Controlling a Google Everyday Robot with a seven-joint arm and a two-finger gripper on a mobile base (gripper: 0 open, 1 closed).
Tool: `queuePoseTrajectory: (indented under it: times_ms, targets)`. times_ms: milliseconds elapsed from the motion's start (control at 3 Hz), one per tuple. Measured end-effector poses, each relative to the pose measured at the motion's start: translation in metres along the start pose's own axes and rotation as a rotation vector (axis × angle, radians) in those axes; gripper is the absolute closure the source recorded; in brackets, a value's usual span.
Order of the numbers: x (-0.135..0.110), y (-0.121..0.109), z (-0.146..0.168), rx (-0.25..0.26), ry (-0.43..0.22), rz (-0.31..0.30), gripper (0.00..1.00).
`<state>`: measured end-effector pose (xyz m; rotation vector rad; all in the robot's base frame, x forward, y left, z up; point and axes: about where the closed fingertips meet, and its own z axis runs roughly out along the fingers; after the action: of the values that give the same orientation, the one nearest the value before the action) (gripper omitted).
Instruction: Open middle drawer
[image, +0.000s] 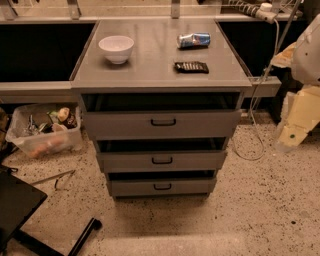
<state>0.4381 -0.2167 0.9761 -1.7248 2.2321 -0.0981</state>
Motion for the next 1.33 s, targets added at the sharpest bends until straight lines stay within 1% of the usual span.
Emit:
queuePoseTrajectory:
  times_ms: [333, 667, 1000, 1333]
  targets:
    - [0.000, 0.000, 0.000, 0.000, 0.000, 0.000, 0.00]
    - [-0.001, 0.002, 0.004, 0.019, 0.043, -0.025, 0.00]
    - [0.008, 0.018, 0.037, 0.023, 0.091, -0.023, 0.00]
    - [0.033, 0.038, 0.104, -0.020, 0.104, 0.050, 0.00]
